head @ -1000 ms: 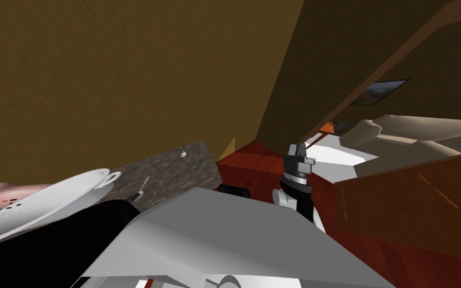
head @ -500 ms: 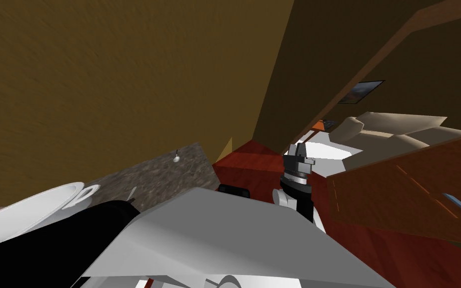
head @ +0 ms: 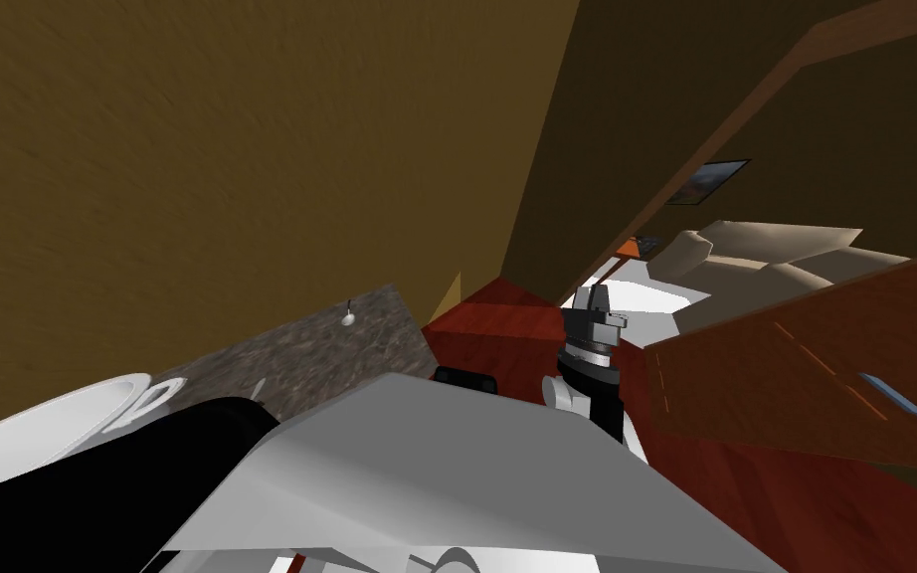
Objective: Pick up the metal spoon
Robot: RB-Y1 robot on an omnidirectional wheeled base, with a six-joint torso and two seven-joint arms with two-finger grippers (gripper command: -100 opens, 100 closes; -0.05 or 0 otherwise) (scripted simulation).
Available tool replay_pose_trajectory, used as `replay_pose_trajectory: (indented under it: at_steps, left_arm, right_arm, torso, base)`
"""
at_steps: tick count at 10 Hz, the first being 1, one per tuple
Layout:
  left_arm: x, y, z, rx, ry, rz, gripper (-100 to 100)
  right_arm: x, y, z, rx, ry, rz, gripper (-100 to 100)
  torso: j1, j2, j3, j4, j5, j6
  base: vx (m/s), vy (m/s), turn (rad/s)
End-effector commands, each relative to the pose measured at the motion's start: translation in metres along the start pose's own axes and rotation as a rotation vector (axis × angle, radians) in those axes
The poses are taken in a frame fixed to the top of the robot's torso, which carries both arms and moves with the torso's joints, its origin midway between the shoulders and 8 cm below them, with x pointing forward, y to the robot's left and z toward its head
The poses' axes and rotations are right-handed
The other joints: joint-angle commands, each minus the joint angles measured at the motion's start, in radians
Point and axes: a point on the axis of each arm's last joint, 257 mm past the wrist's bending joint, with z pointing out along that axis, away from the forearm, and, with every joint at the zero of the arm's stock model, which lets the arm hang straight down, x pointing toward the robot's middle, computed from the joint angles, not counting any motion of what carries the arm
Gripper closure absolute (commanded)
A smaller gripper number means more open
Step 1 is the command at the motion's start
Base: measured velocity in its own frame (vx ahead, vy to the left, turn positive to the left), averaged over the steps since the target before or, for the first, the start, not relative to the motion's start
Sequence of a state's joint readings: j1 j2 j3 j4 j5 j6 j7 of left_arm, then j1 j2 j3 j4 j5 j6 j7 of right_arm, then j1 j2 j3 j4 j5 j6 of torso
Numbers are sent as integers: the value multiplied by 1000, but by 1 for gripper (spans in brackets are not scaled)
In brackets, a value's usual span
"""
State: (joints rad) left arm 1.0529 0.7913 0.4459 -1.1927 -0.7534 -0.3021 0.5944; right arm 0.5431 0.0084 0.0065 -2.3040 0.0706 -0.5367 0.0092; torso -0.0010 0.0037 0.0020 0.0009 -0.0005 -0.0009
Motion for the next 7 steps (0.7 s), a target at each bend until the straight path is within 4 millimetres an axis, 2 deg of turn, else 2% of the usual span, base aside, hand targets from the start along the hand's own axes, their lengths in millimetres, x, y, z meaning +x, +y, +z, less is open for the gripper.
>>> replay_pose_trajectory:
  at_steps: [1, 4, 5, 6, 7]
  left_arm:
    - [0, 0, 0, 0, 0, 0, 100]
    - [-1, 0, 0, -1, -2, 0, 100]
    - [-1, 0, 0, -1, -2, 0, 0]
    - [-7, -2, -6, 6, -1, 6, 100]
    - [-12, -3, -9, 11, -2, 9, 100]
  right_arm:
    - [0, 0, 0, 0, 0, 0, 0]
    - [0, 0, 0, 0, 0, 0, 0]
    - [0, 0, 0, 0, 0, 0, 0]
    - [0, 0, 0, 0, 0, 0, 0]
    - [0, 0, 0, 0, 0, 0, 0]
  torso:
    - [0, 0, 0, 0, 0, 0]
    - [1, -1, 0, 0, 2, 0]
    - [1, -1, 0, 0, 2, 0]
    - [1, -1, 0, 0, 2, 0]
    - [0, 0, 0, 0, 1, -1]
  base:
    - [0, 0, 0]
    - [0, 0, 0]
    - [0, 0, 0]
    - [6, -16, 115]
    - [4, -47, 111]
